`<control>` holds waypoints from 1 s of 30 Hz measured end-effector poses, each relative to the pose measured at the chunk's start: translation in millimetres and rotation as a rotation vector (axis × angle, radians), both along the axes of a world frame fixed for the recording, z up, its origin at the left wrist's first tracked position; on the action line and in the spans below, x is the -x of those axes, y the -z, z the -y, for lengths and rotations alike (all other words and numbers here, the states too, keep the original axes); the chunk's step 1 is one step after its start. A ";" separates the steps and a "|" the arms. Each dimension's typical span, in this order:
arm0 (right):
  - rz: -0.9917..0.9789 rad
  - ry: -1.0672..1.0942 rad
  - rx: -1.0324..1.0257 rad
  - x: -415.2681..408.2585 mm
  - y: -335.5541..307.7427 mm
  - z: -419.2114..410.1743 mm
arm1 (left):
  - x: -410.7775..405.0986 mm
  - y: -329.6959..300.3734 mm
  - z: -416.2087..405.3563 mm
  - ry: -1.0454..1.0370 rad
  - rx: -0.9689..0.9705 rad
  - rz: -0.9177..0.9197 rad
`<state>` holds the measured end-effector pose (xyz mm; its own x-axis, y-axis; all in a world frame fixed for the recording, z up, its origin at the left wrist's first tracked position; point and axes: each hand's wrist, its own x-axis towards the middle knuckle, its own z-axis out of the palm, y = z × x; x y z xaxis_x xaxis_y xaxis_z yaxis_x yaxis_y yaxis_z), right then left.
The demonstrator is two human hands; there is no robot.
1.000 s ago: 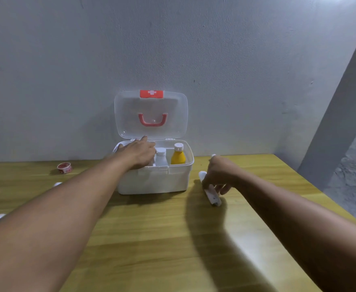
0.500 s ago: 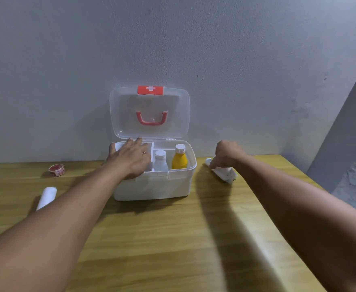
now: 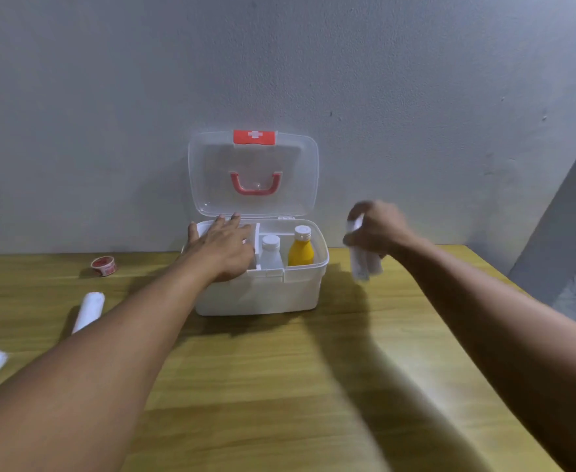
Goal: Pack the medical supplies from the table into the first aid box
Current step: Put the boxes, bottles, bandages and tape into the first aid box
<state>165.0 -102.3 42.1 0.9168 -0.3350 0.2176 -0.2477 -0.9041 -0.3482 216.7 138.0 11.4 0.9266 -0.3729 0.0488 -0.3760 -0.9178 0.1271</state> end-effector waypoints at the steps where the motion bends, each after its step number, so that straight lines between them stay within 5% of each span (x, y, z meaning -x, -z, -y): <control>1: 0.135 0.015 -0.067 5.1 -8.6 -3.1 | -0.1 0.1 0.3 -0.002 0.003 -0.002; 9: 0.637 -0.102 -0.178 43.9 -42.1 -60.7 | 3.3 -2.5 0.1 0.005 0.008 -0.005; 17: 0.590 -0.276 0.075 47.9 4.9 -87.6 | 3.9 -0.2 -0.8 0.008 0.021 0.021; 30: 0.442 -0.299 0.092 51.0 37.8 -76.5 | 2.8 -1.8 -1.2 0.014 0.000 0.003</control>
